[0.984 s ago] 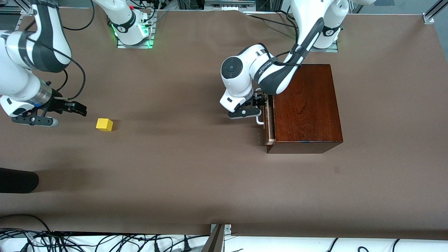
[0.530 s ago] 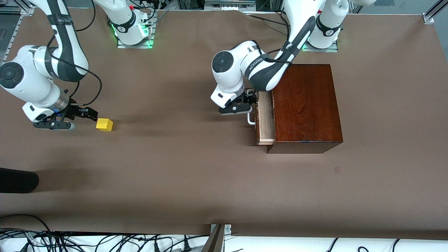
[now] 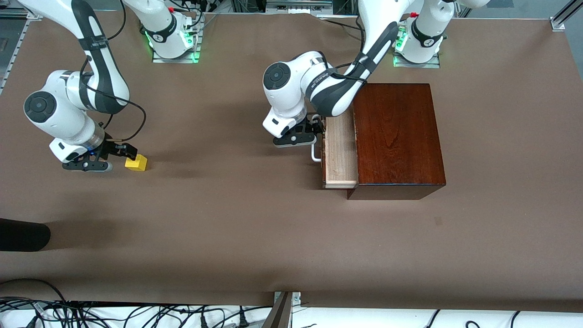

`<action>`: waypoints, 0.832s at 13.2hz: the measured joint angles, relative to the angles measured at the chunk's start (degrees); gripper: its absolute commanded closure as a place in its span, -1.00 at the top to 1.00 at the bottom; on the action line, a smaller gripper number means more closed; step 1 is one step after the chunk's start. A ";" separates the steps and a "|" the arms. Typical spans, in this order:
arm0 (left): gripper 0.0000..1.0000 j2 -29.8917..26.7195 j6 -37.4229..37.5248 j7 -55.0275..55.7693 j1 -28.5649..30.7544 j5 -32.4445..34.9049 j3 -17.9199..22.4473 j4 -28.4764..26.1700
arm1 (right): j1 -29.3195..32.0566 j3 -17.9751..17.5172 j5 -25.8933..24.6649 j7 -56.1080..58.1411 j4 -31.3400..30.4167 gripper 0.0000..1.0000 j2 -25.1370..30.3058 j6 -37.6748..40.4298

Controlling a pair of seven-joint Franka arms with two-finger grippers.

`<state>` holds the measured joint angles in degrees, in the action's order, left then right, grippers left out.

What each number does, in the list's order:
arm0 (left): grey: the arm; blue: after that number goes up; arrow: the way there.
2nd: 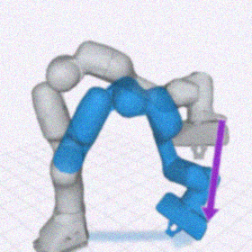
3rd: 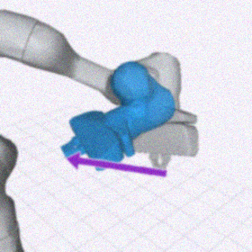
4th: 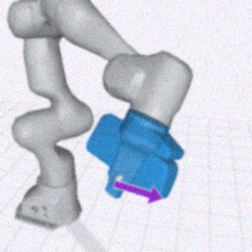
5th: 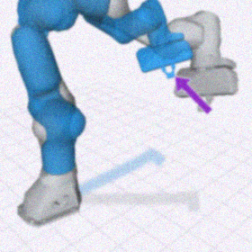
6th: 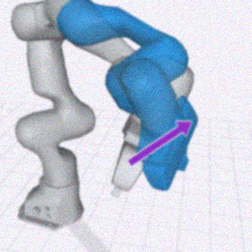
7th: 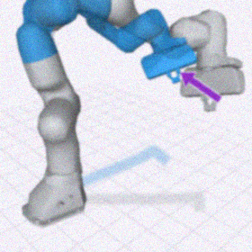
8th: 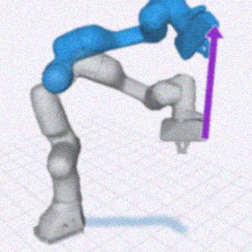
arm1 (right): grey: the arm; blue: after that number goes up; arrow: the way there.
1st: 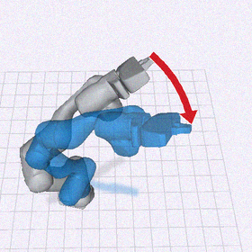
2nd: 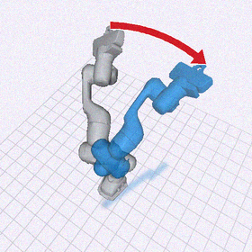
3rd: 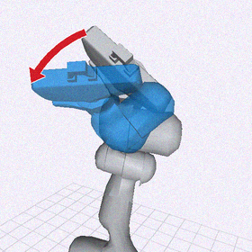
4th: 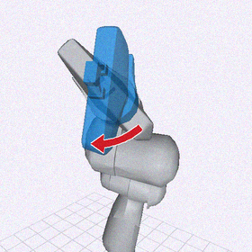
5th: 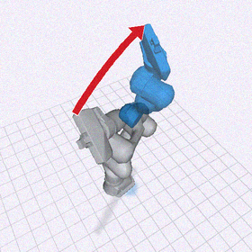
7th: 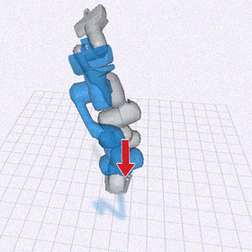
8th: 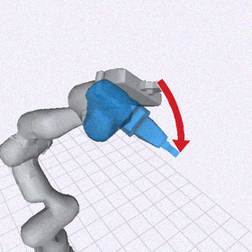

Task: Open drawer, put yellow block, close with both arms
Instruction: 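Pull the drawer open with the left gripper while the right gripper grasps the cube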

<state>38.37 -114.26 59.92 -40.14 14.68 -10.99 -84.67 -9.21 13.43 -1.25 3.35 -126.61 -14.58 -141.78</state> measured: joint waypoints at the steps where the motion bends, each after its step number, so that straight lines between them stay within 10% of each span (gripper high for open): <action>1: 1.00 0.33 0.01 0.18 -0.75 0.00 0.51 0.61 | 0.00 0.00 0.02 0.02 -0.45 1.00 -0.70 -1.34; 11: 1.00 2.88 0.69 2.61 -4.96 -0.06 3.18 5.16 | 0.00 -0.03 7.96 7.48 -1.71 1.00 -7.58 -9.28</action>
<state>41.25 -113.57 62.53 -45.10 14.61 -7.82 -79.51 -9.21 13.40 6.72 10.83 -128.32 -22.17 -151.05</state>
